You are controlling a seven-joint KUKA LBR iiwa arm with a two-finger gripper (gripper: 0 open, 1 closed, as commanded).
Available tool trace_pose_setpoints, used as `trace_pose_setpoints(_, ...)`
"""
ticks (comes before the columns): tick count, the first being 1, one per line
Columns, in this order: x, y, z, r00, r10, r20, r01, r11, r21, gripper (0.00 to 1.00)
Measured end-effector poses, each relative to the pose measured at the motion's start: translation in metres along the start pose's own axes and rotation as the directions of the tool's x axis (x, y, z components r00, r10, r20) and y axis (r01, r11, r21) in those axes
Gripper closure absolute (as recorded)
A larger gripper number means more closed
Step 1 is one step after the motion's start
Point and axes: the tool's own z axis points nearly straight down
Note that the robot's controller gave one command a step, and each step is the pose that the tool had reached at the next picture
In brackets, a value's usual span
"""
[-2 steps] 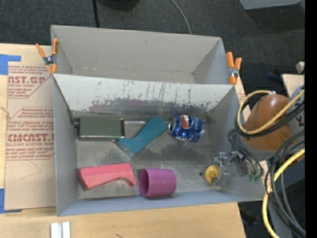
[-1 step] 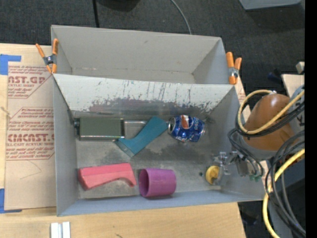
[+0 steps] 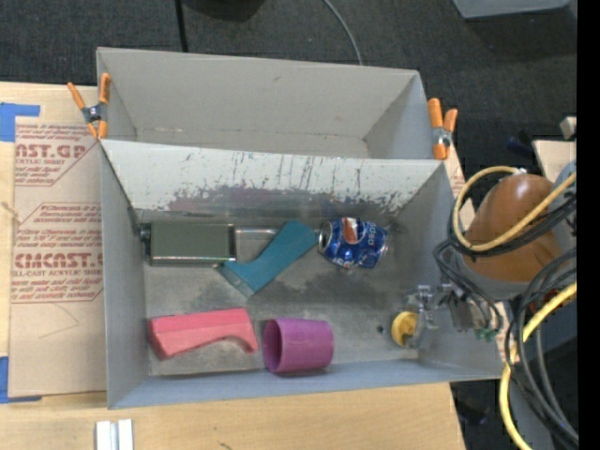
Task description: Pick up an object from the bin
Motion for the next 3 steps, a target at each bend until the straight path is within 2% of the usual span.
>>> trace_pose_setpoints(2,0.002,0.001,-0.034,1.000,0.000,-0.007,0.000,1.000,-0.002,1.00)
trace_pose_setpoints(3,0.000,0.001,-0.054,1.000,-0.001,0.000,0.001,1.000,0.000,1.00)
